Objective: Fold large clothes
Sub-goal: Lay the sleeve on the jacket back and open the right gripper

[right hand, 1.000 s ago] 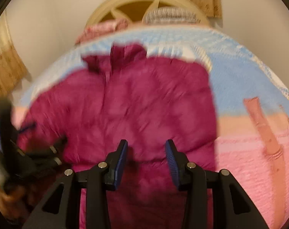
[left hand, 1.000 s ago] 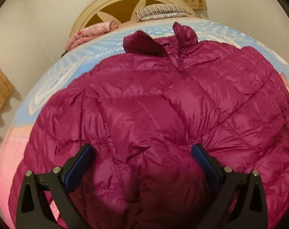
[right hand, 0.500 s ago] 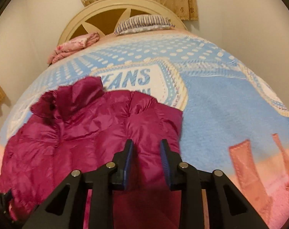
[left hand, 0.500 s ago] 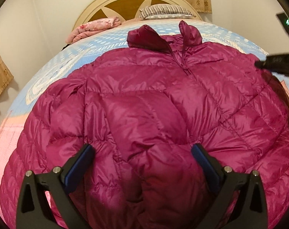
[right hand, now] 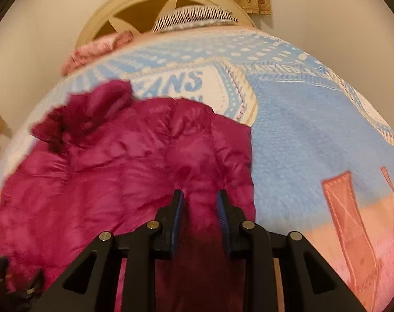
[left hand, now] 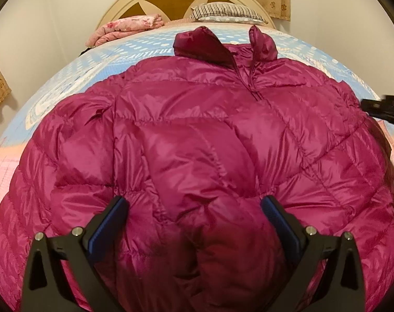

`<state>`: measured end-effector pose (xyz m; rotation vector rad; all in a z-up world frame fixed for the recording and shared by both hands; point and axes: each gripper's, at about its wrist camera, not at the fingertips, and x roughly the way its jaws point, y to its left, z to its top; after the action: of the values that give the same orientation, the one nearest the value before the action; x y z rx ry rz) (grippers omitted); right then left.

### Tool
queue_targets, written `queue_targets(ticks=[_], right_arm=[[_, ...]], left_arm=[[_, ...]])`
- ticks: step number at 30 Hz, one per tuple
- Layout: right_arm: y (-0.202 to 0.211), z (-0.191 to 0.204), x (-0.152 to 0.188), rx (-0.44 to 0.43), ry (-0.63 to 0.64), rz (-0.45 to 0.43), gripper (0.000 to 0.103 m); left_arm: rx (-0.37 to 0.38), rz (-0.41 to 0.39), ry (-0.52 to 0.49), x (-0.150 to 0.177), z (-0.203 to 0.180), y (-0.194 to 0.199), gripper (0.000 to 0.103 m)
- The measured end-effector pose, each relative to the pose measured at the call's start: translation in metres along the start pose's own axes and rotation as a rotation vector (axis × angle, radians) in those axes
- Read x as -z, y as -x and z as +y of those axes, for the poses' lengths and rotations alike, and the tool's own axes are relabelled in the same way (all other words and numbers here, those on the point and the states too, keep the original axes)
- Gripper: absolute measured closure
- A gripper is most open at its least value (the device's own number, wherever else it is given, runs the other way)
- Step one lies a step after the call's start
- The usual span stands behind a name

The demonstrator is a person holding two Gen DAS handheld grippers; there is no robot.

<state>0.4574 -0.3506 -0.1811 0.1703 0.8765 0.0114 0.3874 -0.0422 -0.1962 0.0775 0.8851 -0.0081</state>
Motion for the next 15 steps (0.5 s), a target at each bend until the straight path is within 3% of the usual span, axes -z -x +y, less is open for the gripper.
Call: queue_targets(ticks=[4,9,15], right_arm=[[0.021,0.02,0.022,-0.064,0.041,0.024,0.075],[0.0,0.044,0.052,-0.051,0.127,0.083,0.074],[-0.006,0.039,0.058,-0.075,0.117,0.056,0.074]], left_arm=[[0.0,0.0,0.0,0.0,0.0,0.0,0.0],[0.006,0.0,0.004,0.0,0.0,0.0,0.0],[0.006,-0.001,0.004,0.0,0.0,0.001,0.0]])
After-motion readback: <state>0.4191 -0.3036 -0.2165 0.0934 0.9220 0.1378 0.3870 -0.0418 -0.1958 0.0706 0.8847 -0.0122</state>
